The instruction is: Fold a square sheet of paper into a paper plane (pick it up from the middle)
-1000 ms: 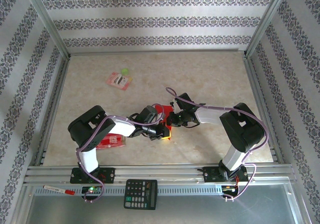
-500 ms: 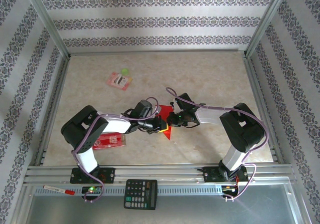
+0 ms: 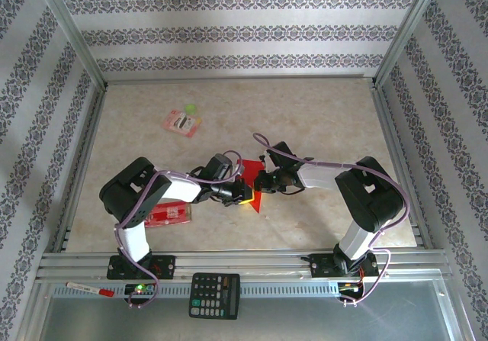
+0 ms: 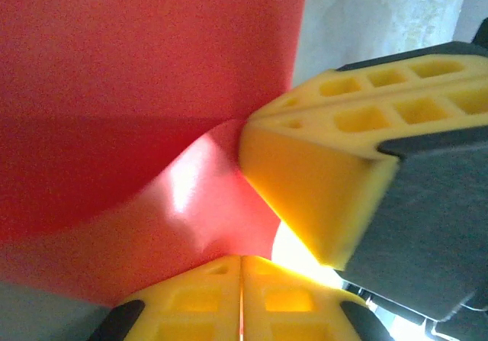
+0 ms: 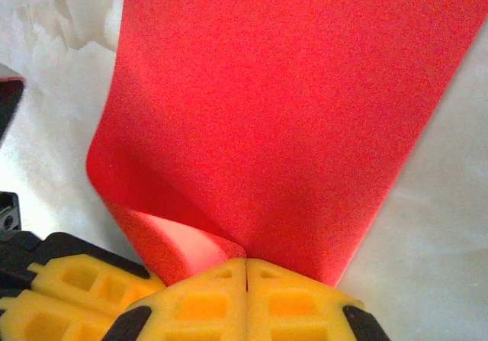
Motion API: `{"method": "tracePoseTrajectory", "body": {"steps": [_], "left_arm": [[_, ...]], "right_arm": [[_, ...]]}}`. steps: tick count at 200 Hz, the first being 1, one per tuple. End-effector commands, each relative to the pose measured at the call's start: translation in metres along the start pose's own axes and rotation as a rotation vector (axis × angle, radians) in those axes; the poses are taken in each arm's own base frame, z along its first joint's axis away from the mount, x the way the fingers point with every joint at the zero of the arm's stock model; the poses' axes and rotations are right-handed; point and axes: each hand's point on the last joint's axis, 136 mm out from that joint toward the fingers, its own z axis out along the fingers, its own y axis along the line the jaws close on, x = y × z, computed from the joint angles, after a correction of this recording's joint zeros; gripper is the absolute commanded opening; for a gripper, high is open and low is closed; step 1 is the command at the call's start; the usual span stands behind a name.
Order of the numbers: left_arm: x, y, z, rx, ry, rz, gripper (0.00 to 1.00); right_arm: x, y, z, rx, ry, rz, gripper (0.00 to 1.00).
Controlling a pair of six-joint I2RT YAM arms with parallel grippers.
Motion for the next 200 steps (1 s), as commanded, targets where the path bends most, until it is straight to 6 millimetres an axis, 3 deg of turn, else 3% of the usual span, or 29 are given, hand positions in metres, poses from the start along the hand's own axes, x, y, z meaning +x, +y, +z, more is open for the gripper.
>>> {"method": "tracePoseTrajectory", "body": {"steps": [1,57,113,155,200], "left_arm": [[0.002,0.014,0.002,-0.029,0.007,0.003,0.1],[0.001,-0.015,-0.015,0.061,-0.032,0.03,0.17],[-0.012,0.005,-0.011,0.019,-0.04,0.008,0.13],[-0.008,0.019,-0.007,-0.021,-0.019,-0.009,0.11],[-0.016,-0.01,-0.023,0.032,-0.054,0.037,0.11]], "right_arm": [[0.036,-0.046,0.007,0.151,0.101,0.074,0.0],[0.035,-0.045,0.006,0.15,0.099,0.071,0.0],[0.036,-0.046,0.007,0.148,0.103,0.074,0.0],[0.037,-0.047,0.007,0.15,0.104,0.075,0.0],[0.036,-0.046,0.007,0.147,0.106,0.075,0.0]]}}
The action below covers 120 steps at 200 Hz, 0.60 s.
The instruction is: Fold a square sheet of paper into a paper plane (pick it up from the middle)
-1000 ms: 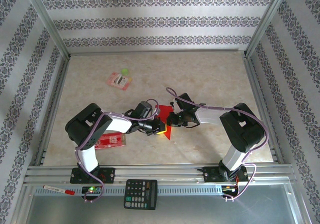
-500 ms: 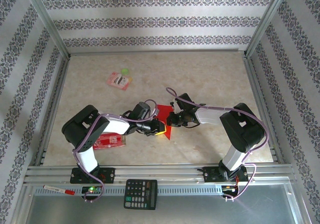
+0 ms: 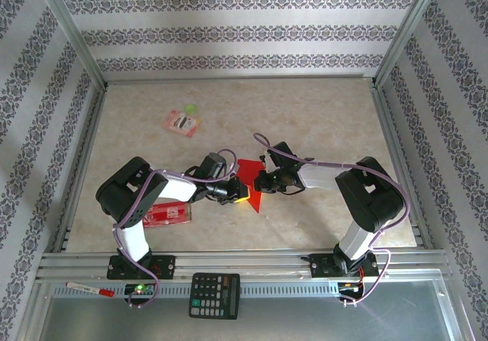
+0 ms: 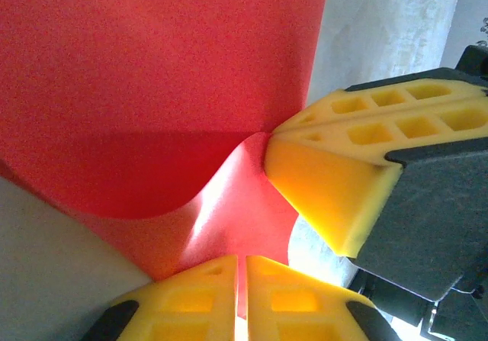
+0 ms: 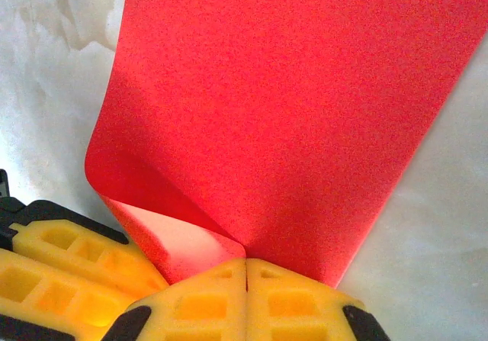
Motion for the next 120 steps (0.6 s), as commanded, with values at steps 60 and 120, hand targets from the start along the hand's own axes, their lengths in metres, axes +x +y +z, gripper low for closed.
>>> {"method": "tracePoseTrajectory", "body": {"steps": [60,120], "left_arm": [[-0.023,0.001,-0.009,-0.029,-0.034,0.024,0.1],[-0.03,0.006,-0.009,-0.031,-0.046,0.02,0.11]], "right_arm": [[0.037,-0.045,0.007,0.15,0.106,0.072,0.0],[0.037,-0.046,0.006,0.153,0.109,0.071,0.0]]}}
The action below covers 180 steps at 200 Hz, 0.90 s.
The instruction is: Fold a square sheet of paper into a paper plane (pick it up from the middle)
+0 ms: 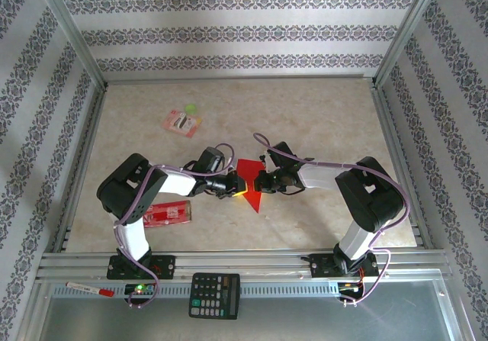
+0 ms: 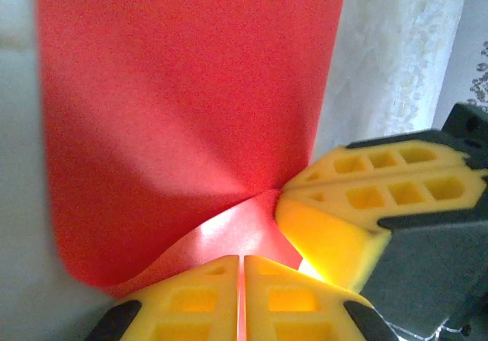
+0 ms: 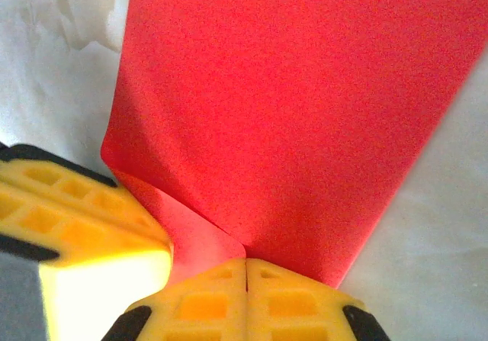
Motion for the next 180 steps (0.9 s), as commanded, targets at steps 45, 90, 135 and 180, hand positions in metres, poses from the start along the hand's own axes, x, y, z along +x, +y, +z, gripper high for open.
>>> {"method": "tracePoseTrajectory", "body": {"steps": [45,90,135,180], "left_arm": [[-0.011,-0.019,-0.017,0.005,-0.033,0.061,0.13],[-0.016,0.009,-0.01,-0.041,-0.026,0.013,0.12],[-0.02,0.013,-0.01,-0.053,-0.023,0.017,0.13],[-0.023,-0.01,-0.023,-0.014,-0.038,0.059,0.15]], "right_arm": [[0.037,-0.047,0.006,0.154,0.106,0.07,0.0],[0.037,-0.047,0.006,0.152,0.108,0.069,0.0],[0.039,-0.049,0.006,0.156,0.113,0.073,0.0],[0.037,-0.048,0.006,0.154,0.111,0.074,0.0]]}}
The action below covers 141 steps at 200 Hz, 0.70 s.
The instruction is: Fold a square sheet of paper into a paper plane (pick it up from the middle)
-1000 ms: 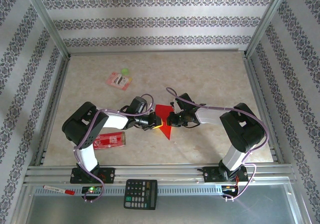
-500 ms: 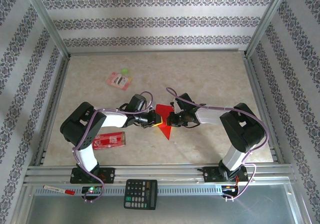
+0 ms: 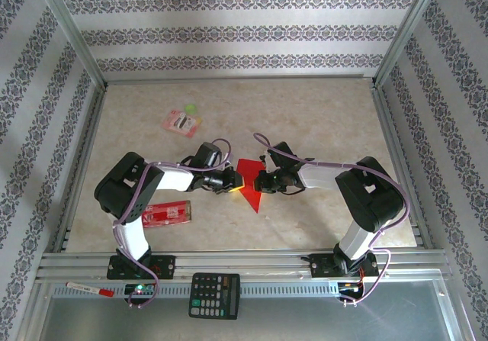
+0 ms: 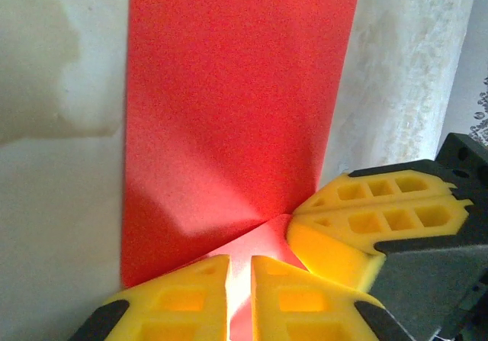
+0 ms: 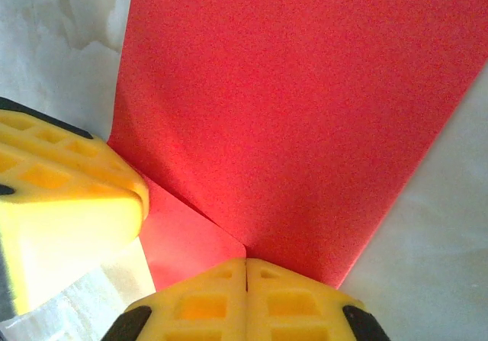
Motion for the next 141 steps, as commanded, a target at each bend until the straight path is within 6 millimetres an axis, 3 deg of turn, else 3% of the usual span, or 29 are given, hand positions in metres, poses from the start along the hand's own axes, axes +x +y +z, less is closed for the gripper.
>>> {"method": "tracePoseTrajectory", "body": {"steps": [1,55,97,141], "left_arm": [[-0.008,-0.014,-0.011,0.014,-0.017,0.043,0.15],[-0.004,0.002,0.002,-0.029,0.028,0.03,0.14],[-0.001,0.027,0.008,-0.098,0.045,0.016,0.1],[0.003,0.045,0.009,-0.154,0.051,0.006,0.04]], "right_arm": [[0.038,-0.047,0.007,0.157,0.112,0.072,0.0],[0.038,-0.048,0.007,0.157,0.114,0.071,0.0],[0.036,-0.047,0.007,0.154,0.111,0.068,0.0],[0.029,-0.038,0.0,0.136,0.102,0.042,0.07]]}}
